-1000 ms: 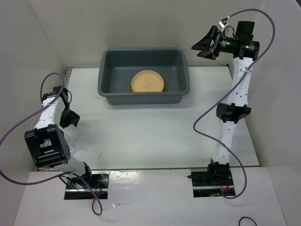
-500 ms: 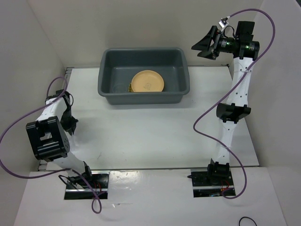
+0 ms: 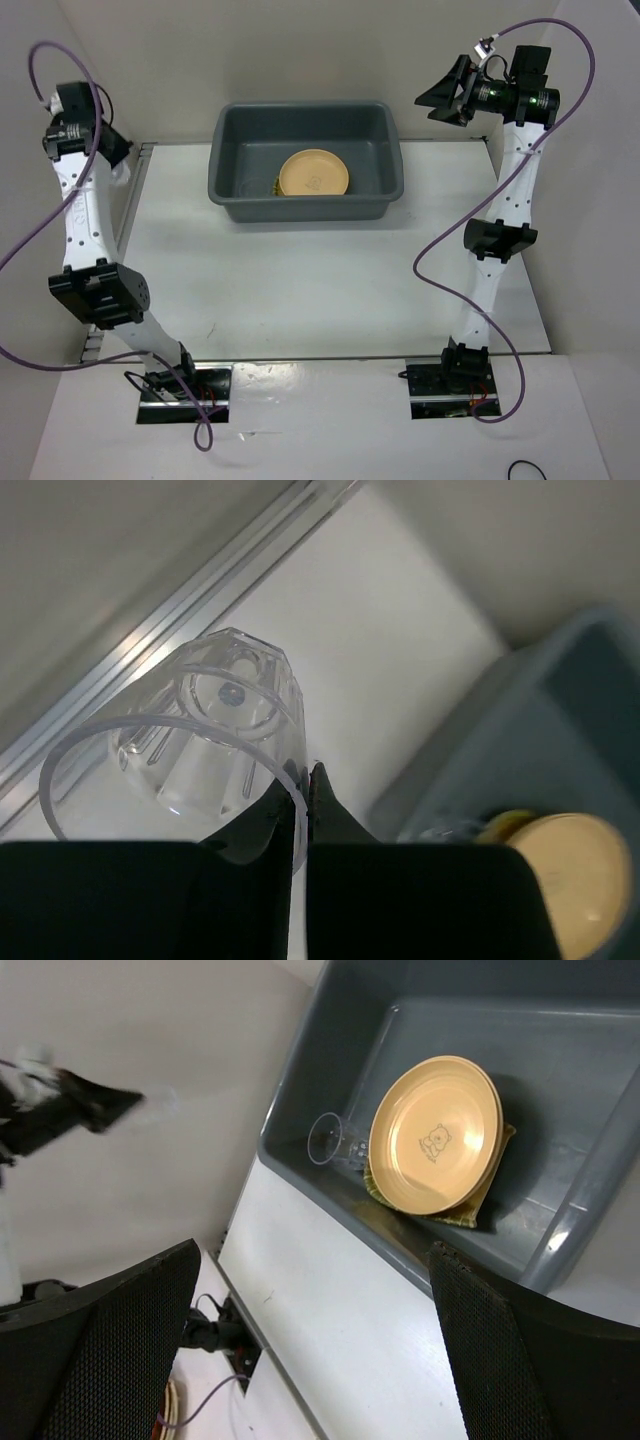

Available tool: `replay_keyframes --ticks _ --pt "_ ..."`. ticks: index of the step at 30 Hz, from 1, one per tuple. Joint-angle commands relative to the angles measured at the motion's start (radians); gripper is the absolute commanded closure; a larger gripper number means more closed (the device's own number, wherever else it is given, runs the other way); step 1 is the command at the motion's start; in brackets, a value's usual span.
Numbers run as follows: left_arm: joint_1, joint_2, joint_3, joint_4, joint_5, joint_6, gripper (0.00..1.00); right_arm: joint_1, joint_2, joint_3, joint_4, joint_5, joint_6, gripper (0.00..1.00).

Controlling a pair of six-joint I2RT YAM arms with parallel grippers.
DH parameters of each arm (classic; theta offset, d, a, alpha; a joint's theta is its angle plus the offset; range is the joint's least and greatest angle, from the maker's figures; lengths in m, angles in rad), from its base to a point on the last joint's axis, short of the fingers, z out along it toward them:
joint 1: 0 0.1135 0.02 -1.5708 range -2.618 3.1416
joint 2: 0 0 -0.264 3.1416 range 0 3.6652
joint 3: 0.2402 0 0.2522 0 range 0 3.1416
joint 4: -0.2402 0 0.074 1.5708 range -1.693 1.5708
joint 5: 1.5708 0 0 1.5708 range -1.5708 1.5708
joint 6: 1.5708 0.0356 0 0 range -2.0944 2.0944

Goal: Place the mixed dishes into the plastic bin

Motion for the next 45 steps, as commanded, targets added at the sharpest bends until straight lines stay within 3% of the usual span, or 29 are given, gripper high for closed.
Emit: replay_keyframes --ticks 1,3,10,15,21,25,29,42,45 --pt "-0.062 0.046 0.258 0.053 0.04 0.013 1.0 0.0 -0.018 0.018 -0.006 0.009 -0.018 0.01" --pt "-0.111 0.128 0.489 0.018 0.052 0.022 1.0 0.0 -0.03 0.018 -0.006 0.018 -0.028 0.01" --pt "-0.293 0.49 0.956 0.004 0.168 0.091 1.0 0.0 -0.058 0.018 -0.006 0.049 -0.019 0.01" --pt "-0.387 0.626 0.882 0.071 0.304 0.134 1.0 0.0 -0.068 0.018 -0.006 0.058 -0.019 0.01" --pt "-0.487 0.722 0.846 0.091 0.304 0.171 1.0 -0.01 -0.068 0.018 -0.006 0.067 -0.019 0.01" --pt "-0.498 0.774 0.835 0.08 0.229 0.171 1.0 -0.01 -0.068 0.018 -0.006 0.067 -0.019 0.01" --pt "-0.516 0.852 0.904 0.08 0.22 0.171 1.0 -0.019 -0.068 0.018 -0.006 0.067 -0.019 0.01" --pt "-0.525 0.943 0.884 0.062 0.198 0.162 1.0 -0.019 -0.068 0.018 -0.006 0.047 -0.01 0.01" --pt "-0.525 0.952 0.894 0.053 0.188 0.153 0.93 -0.019 -0.068 0.018 -0.006 0.047 -0.001 0.01"
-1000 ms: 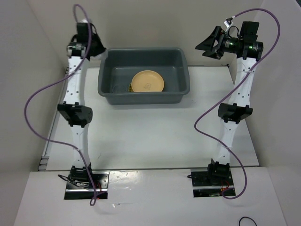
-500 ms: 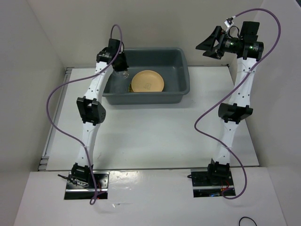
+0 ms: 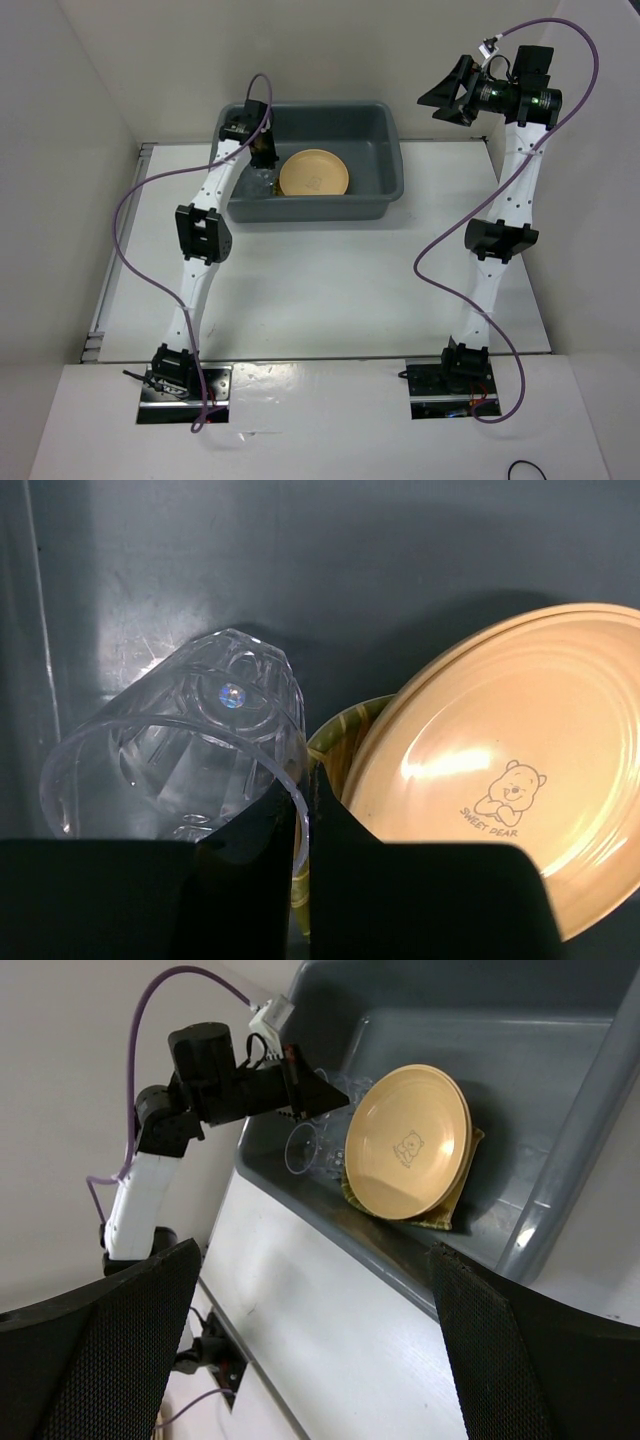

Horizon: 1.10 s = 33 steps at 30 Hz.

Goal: Place the mixed dishes into the plastic bin

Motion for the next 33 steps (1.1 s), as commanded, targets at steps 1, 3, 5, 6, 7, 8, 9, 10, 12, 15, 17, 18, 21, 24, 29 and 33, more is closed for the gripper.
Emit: replay_keyframes --ticks 1,3,5,6,7,8,9,10,12,15,17,18,21,24,29,33 --pt "0.005 -0.006 0.036 0.018 -0.03 0.0 0.88 -0.006 -0.065 0.018 -0.007 -0.015 0.009 0.01" --pt "0.005 -0.006 0.048 0.018 -0.03 0.0 0.71 -0.006 -0.056 0.018 -0.007 -0.025 0.02 0.01" --pt "0.014 -0.006 0.048 0.018 -0.019 0.0 0.61 -0.006 -0.056 0.018 -0.007 -0.025 0.02 0.01" --pt "0.014 -0.006 0.062 0.018 -0.008 0.0 0.51 -0.006 -0.056 0.018 -0.007 -0.025 0.02 0.01" --pt "0.023 -0.015 0.071 0.018 0.004 0.0 0.44 -0.006 -0.056 0.018 -0.007 -0.025 0.02 0.01" --pt "0.024 -0.027 0.09 0.018 0.004 0.0 0.36 -0.006 -0.056 0.018 -0.007 -0.025 0.02 0.01" --pt "0.024 -0.043 0.1 0.018 -0.005 -0.009 0.17 0.003 -0.056 0.018 -0.007 -0.025 0.02 0.01" --pt "0.034 -0.043 0.116 0.018 -0.005 -0.009 0.07 0.003 -0.056 0.018 -0.007 -0.025 0.02 0.01" --pt "0.045 -0.084 0.159 0.018 -0.043 -0.009 0.0 0.003 -0.056 0.018 -0.007 -0.025 0.01 0.01" --pt "0.069 -0.147 0.229 0.006 -0.1 -0.018 0.0 0.013 -0.067 0.018 -0.007 0.022 0.009 0.01" --pt "0.091 -0.187 0.252 0.006 -0.125 -0.018 0.0 0.013 -0.079 0.018 -0.007 0.059 -0.001 0.01" --pt "0.1 -0.225 0.252 -0.017 -0.137 -0.029 0.0 0.013 -0.091 0.018 -0.007 0.108 -0.001 0.01" --pt "0.131 -0.297 0.222 -0.11 -0.183 -0.053 0.0 0.022 -0.114 0.009 -0.016 0.203 -0.01 0.01" --pt "0.131 -0.449 -0.105 -0.129 -0.253 -0.066 0.0 0.031 -0.134 -0.046 -0.016 0.278 -0.01 0.01" --pt "0.119 -0.789 -0.699 -0.002 -0.321 -0.035 0.0 0.04 -0.153 -0.095 -0.016 0.274 0.003 0.01" --pt "0.109 -0.975 -0.968 0.082 -0.264 -0.024 0.0 0.049 -0.232 -0.163 -0.016 0.255 0.003 0.01"
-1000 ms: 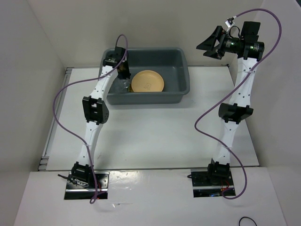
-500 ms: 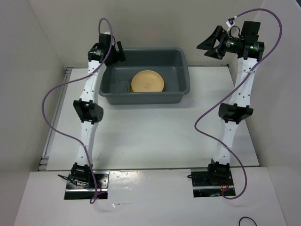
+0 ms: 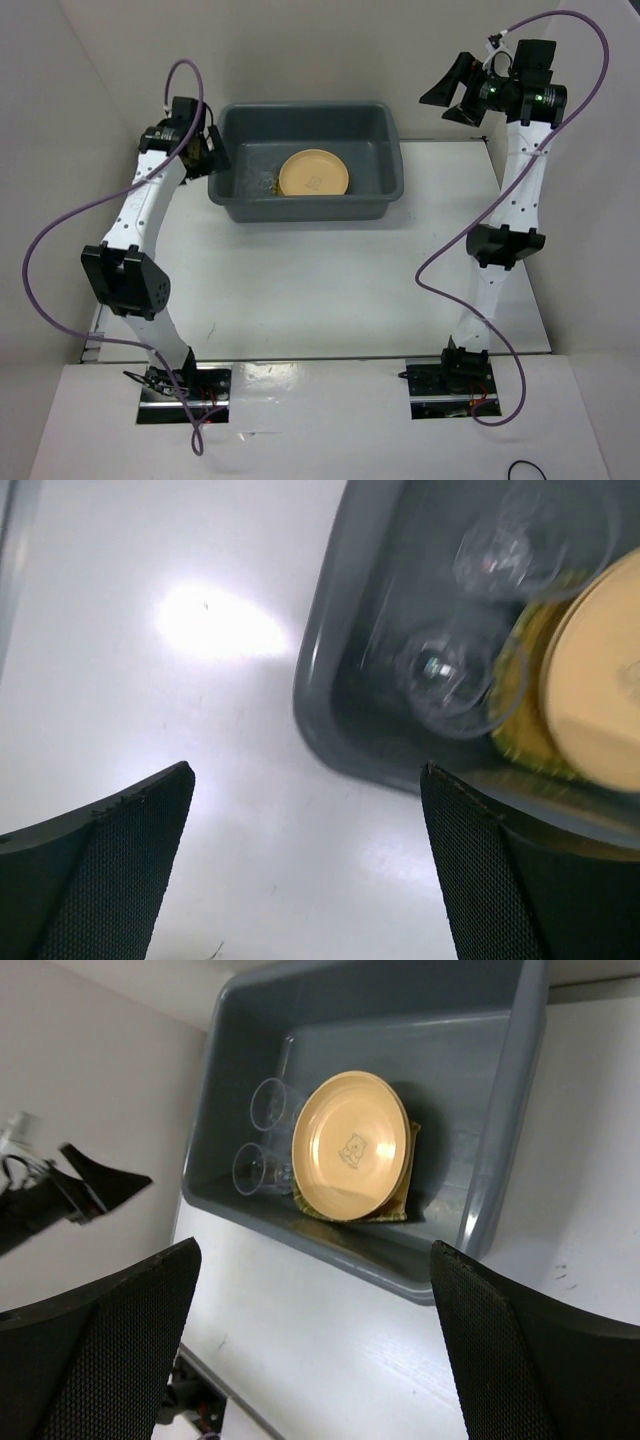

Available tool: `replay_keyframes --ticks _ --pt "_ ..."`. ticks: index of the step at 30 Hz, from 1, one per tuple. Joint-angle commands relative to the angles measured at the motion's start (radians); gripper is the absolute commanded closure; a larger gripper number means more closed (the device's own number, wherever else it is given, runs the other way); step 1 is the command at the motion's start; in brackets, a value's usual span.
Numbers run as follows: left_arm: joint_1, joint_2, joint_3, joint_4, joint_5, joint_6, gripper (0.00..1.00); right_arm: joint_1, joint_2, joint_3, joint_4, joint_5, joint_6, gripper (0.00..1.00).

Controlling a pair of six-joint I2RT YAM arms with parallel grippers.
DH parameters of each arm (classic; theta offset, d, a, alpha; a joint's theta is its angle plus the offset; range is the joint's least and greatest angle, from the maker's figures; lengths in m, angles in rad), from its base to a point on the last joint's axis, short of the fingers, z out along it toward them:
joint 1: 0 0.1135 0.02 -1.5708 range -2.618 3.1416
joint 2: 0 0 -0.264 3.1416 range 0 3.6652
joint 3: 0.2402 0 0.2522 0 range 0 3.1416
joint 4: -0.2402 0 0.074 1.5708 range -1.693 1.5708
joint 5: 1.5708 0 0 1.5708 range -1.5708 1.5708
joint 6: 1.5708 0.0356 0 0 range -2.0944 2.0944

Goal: Place the mixed dishes into the plastic bin

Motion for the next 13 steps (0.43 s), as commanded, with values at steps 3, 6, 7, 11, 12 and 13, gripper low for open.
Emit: replay_keyframes --ticks 3,6,7,11,12,13 --pt "-0.048 -0.223 -0.241 0.096 0.035 0.003 0.0 0.036 -0.1 -0.048 -0.008 -0.04 -0.012 0.01" --pt "-0.048 -0.371 -0.379 0.209 0.17 -0.02 0.0 0.049 -0.129 -0.075 -0.008 -0.089 -0.024 0.01" --pt "-0.048 -0.463 -0.422 0.247 0.245 -0.032 0.0 0.049 -0.146 -0.05 -0.008 -0.1 -0.038 0.01" --pt "-0.048 -0.608 -0.59 0.366 0.319 -0.065 0.0 0.072 -0.195 0.028 -0.008 -0.082 -0.056 0.01" --pt "-0.048 -0.608 -0.603 0.366 0.33 -0.056 0.0 0.072 -0.206 0.028 -0.008 -0.082 -0.056 0.01" --pt "-0.048 -0.619 -0.616 0.366 0.33 -0.045 0.0 0.072 -0.218 0.028 -0.008 -0.071 -0.056 0.01"
